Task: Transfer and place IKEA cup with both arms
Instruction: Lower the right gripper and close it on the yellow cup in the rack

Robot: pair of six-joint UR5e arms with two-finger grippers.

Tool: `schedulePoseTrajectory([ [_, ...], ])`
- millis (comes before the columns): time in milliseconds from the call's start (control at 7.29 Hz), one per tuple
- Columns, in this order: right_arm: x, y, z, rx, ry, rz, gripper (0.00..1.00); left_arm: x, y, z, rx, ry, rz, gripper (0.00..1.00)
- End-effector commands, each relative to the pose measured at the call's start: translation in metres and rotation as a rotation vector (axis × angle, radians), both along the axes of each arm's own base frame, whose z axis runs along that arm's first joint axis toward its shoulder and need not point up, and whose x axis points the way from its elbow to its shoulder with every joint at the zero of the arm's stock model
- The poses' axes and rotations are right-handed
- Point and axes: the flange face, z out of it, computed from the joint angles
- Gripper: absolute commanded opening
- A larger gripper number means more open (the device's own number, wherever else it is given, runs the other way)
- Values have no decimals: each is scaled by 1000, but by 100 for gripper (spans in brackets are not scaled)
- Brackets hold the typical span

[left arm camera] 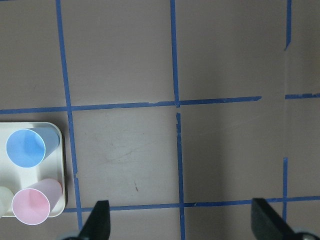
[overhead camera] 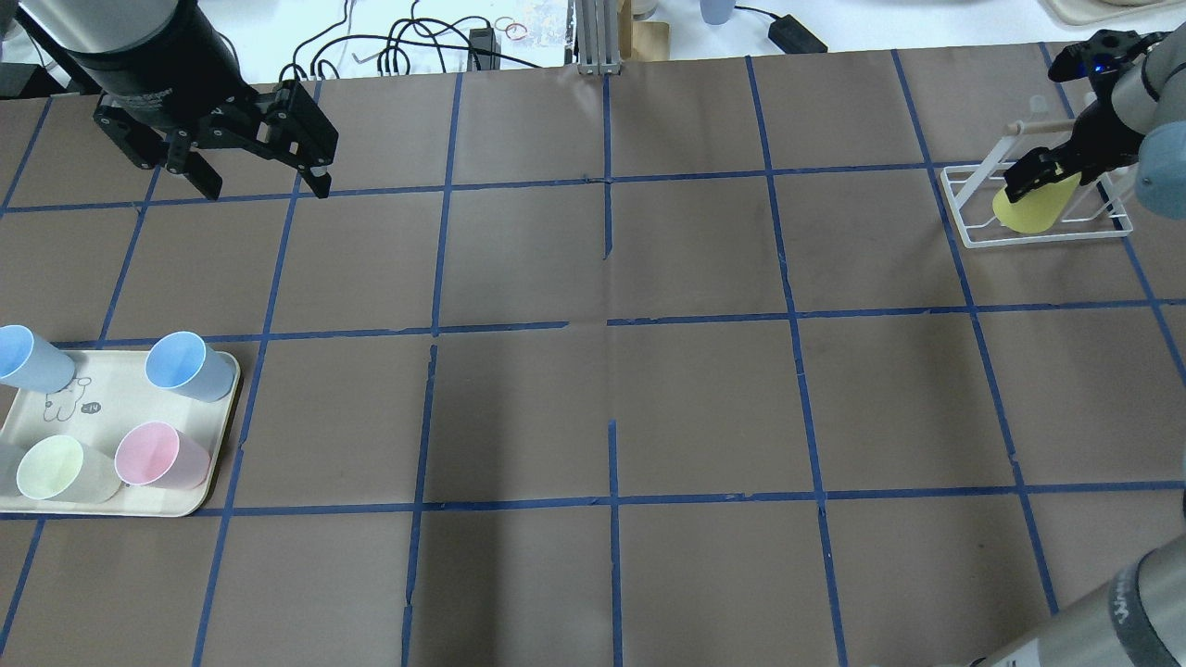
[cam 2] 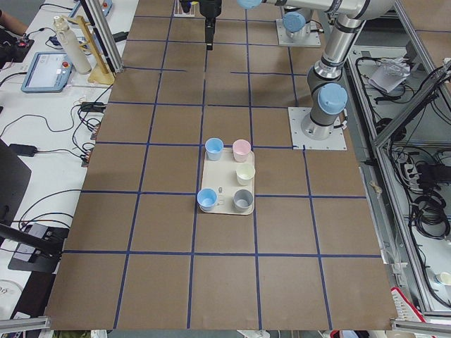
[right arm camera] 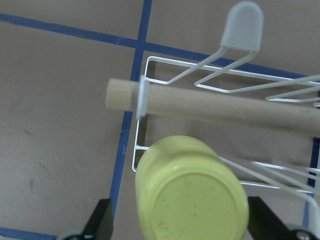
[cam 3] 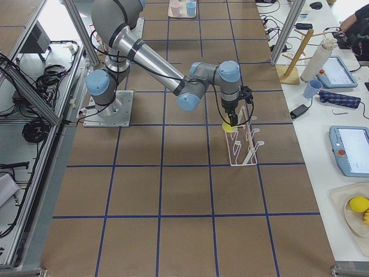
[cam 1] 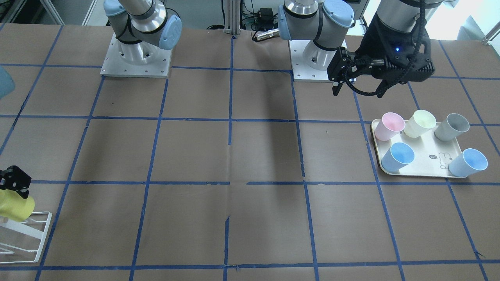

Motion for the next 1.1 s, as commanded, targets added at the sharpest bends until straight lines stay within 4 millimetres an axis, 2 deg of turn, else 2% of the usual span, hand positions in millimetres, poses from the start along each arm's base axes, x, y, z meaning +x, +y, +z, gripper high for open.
schedulePoseTrajectory([
  [0, 0, 0, 0, -1, 1, 2, 70, 1, 0, 0, 0, 0, 0, 100],
  [275, 0, 0, 6, -10, 6, 4, 33, 1, -1, 1, -2, 0, 0, 100],
  [412, -1, -1, 12, -18, 10, 4, 19, 1, -1, 1, -2, 0, 0, 100],
  [549, -2, -3, 14, -23, 15, 5, 9, 1, -1, 1, -2, 0, 0, 100],
  [686, -2, -2, 18, -28, 19, 6, 4, 1, -2, 2, -3, 0, 0, 100],
  [961, 1, 4, 50, -32, 33, 4, 4, 0, -2, 4, -8, 9, 2, 100],
])
